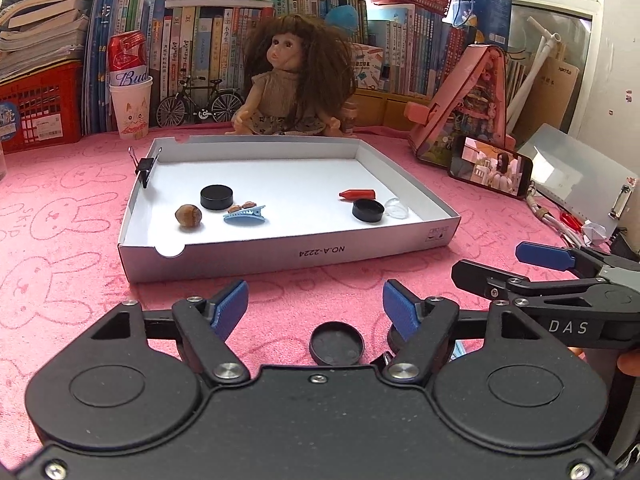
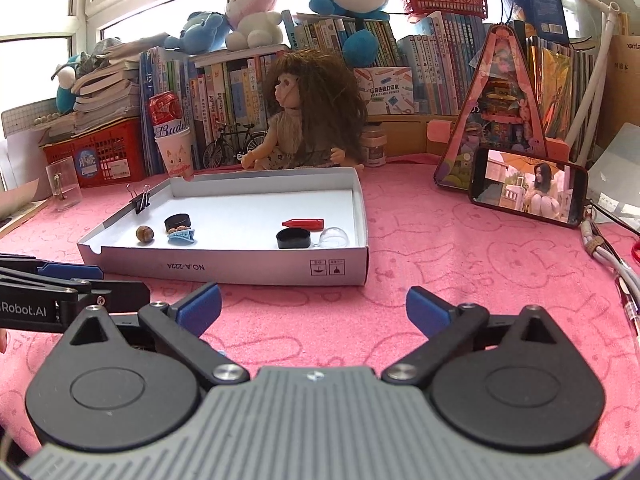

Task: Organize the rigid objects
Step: 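Move both open tools back toward the items lying beside the tray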

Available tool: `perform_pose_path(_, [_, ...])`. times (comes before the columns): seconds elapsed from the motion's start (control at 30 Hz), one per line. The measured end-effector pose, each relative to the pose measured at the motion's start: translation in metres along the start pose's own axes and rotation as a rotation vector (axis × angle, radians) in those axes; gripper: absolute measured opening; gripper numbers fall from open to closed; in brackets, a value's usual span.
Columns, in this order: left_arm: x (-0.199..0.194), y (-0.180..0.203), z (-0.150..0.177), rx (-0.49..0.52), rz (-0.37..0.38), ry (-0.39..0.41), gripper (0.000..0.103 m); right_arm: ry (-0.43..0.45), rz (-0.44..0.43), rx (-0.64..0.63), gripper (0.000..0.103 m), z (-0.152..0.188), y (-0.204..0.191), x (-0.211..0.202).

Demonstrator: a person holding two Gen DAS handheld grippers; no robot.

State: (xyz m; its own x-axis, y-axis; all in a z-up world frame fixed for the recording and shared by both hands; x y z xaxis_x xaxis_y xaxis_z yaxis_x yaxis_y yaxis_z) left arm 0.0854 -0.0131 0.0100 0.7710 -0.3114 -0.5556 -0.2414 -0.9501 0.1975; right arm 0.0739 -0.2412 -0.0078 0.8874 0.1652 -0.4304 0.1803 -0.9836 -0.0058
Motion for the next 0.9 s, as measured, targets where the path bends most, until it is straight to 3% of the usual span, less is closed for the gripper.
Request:
perform_pose_path(0.63, [-0.008,-0.001,0.022,-0.009,0.029,-0.027,0.041,0.022,0.037,-0.042,0.102,0.03,-0.007,-0.018])
perform_pose_path(0.9, [-0.005,0.002,0.025,0.028,-0.048,-0.009,0.038,0.035,0.125,-0.071,0.102,0.035,-0.011,-0.019])
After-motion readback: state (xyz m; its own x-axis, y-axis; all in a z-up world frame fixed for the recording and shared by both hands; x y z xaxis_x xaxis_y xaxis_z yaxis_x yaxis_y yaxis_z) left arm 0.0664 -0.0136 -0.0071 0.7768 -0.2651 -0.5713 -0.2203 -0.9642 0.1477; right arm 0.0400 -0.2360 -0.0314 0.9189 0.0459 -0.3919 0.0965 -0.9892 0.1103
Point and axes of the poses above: each gripper's, at about its wrist camera, not at the fingertips, and x roughly the way its jaws point, y to its right, z to its underside, the point moved 2 cm from there along x, roughly the way its jaws point, and after that the axes turned 4 degrees about -x, right-handed, at the moved point
